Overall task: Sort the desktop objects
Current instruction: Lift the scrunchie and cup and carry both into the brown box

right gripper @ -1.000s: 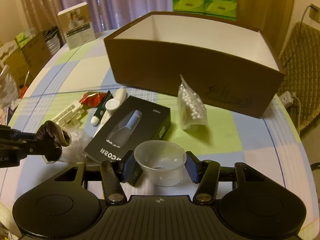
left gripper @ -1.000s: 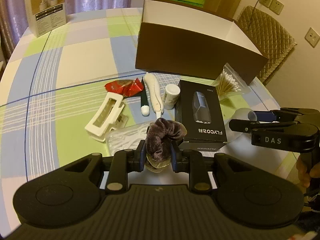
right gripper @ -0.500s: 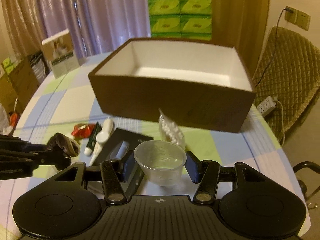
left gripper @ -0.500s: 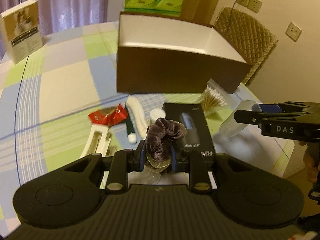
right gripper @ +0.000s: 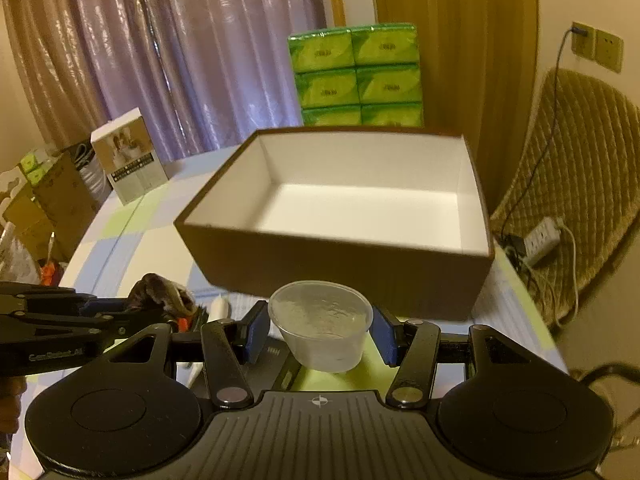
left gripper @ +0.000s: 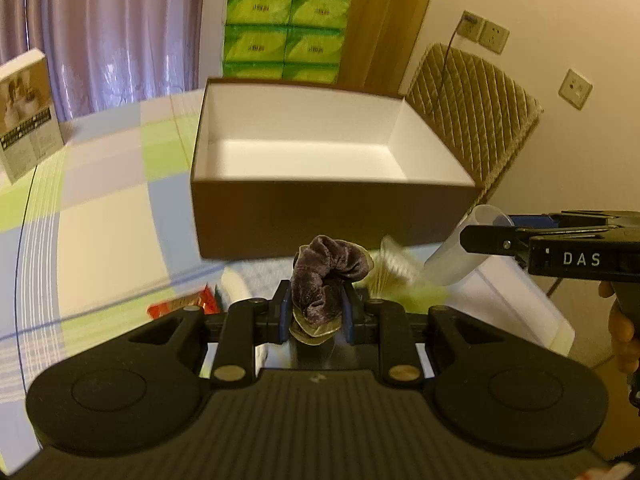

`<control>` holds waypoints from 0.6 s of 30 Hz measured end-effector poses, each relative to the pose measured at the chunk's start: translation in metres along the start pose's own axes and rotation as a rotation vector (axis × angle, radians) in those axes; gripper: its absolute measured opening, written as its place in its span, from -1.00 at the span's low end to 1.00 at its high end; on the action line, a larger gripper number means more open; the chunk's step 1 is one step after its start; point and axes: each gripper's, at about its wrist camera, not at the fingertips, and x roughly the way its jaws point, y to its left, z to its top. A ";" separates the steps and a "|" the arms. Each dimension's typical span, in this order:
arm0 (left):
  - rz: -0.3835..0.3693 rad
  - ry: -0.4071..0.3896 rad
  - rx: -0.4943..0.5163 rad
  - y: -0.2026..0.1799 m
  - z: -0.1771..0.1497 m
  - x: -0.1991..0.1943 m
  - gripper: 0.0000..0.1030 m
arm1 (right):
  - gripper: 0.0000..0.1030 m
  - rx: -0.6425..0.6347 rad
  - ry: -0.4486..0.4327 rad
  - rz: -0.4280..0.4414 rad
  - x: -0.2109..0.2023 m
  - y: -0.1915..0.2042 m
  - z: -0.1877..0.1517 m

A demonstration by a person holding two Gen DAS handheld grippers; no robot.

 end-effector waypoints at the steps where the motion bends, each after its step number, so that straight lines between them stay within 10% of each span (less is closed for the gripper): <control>1: 0.001 -0.008 -0.003 -0.002 0.005 0.001 -0.60 | 0.00 -0.002 -0.005 0.006 0.000 -0.003 0.005; 18: 0.067 -0.091 -0.037 0.005 0.101 0.054 -0.60 | 0.00 -0.034 -0.095 -0.004 0.028 -0.058 0.086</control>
